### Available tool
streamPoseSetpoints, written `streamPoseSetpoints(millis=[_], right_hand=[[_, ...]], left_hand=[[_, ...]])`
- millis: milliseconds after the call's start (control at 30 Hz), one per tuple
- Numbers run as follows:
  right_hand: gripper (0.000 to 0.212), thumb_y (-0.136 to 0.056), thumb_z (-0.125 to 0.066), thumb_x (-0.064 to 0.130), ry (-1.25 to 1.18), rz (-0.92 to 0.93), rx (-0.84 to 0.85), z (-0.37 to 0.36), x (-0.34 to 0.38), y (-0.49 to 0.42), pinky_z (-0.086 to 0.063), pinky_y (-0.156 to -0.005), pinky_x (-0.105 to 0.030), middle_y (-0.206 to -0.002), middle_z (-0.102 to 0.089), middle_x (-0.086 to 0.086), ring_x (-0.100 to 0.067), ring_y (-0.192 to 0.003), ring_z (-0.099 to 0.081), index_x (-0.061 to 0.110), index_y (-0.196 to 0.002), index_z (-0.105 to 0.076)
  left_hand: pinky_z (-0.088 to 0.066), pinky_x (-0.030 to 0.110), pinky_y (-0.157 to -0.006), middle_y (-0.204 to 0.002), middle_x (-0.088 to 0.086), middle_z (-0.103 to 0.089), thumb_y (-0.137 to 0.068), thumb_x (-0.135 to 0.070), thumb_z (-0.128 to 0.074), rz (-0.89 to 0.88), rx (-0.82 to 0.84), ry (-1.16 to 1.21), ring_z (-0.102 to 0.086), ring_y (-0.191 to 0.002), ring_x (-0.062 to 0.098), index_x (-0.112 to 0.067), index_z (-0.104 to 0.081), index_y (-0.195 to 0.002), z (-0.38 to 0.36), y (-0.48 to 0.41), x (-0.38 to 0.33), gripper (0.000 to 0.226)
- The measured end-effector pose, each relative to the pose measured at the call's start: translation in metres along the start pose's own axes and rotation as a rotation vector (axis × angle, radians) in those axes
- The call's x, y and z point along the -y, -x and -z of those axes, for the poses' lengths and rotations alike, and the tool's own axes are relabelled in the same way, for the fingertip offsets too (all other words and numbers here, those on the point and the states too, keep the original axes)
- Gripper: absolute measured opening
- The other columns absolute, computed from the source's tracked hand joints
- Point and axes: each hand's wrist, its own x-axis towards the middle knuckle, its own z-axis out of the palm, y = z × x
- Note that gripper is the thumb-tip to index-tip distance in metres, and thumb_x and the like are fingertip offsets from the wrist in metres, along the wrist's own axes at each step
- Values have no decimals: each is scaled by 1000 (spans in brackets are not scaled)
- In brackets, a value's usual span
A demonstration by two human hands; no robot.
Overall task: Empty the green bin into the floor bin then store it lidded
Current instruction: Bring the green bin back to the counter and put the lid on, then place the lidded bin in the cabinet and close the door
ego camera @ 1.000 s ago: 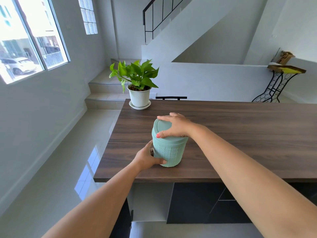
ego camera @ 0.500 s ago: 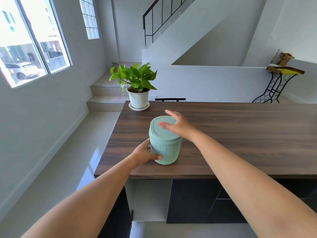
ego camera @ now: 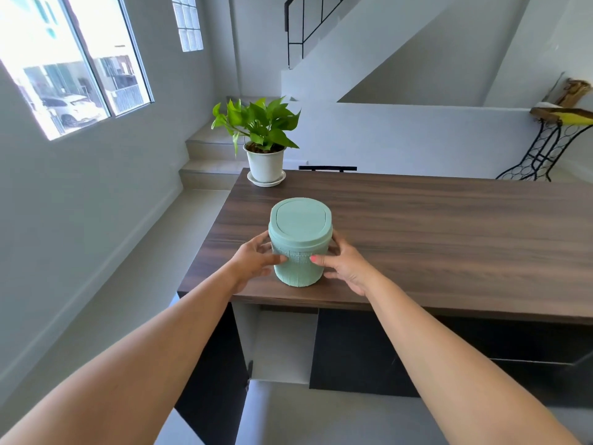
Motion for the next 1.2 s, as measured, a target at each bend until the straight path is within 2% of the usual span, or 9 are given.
streamPoseSetpoints(millis=[233,467,633,733,800,867,967,1100,1200], right_hand=[[97,-72,-85,10,-3,44,57,-21,-5,26,-48,-102,-55,-142,-51,6,-20,-129,-52,36,-150,-32],[94,-75,-83,9,-14,69,82,-58,-8,77,-48,-103,-54,-143,-52,1,-22,-128,-54,32,-151,-32],[89,-76,-83,13,-33,47,135,-88,-18,112,-48,-102,-51,-145,-50,2,-22,-128,-52,30,-149,-35],[85,-75,-84,23,-72,40,150,-101,-29,127,-49,-100,-48,-144,-51,2,-23,-128,-53,34,-146,-40],[82,-73,-82,37,-103,13,158,-109,-41,136,-50,-98,-45,-141,-54,0,-24,-130,-51,35,-144,-42],[77,-73,-75,55,-99,-24,163,-114,-55,146,-51,-95,-41,-138,-55,7,-24,-129,-52,41,-142,-44],[63,-76,-60,73,-84,-70,143,-115,-76,155,-51,-92,-37,-138,-55,14,-21,-126,-54,51,-135,-49],[50,-82,-59,67,-93,-132,104,-111,-107,157,-51,-92,-37,-130,-60,20,-16,-123,-56,55,-130,-53],[49,-87,-59,59,-134,-179,82,-108,-138,149,-50,-92,-36,-134,-57,16,-20,-125,-53,52,-134,-50]], left_hand=[[-53,36,-92,-136,-6,-61,-72,-19,-87,-46,-50,15,-62,-121,16,-36,-42,-149,9,45,16,90],[-55,38,-94,-130,-7,-65,-69,-24,-89,-105,-63,12,-64,-118,18,-37,-47,-145,27,107,28,88],[-53,41,-98,-126,2,-67,-75,-20,-85,-112,-50,-34,-63,-118,19,-40,-50,-142,42,153,40,77],[-54,36,-95,-126,6,-63,-79,-18,-82,-94,-44,-37,-62,-118,21,-38,-49,-143,46,172,51,75],[-55,30,-90,-126,7,-63,-80,-16,-80,-73,-8,-31,-63,-119,20,-38,-48,-143,47,184,62,74],[-56,26,-86,-127,7,-64,-81,-16,-80,-43,24,-17,-64,-118,18,-38,-48,-143,44,192,77,73],[-55,29,-89,-128,3,-67,-80,-31,-81,-1,67,18,-65,-118,15,-41,-50,-141,35,200,100,69],[-58,33,-85,-118,-7,-72,-72,-81,-56,109,23,123,-70,-109,11,-50,-64,-116,16,200,122,54],[-54,43,-95,-124,1,-66,-84,-76,-41,183,-43,185,-65,-114,18,-43,-61,-119,5,185,152,51]])
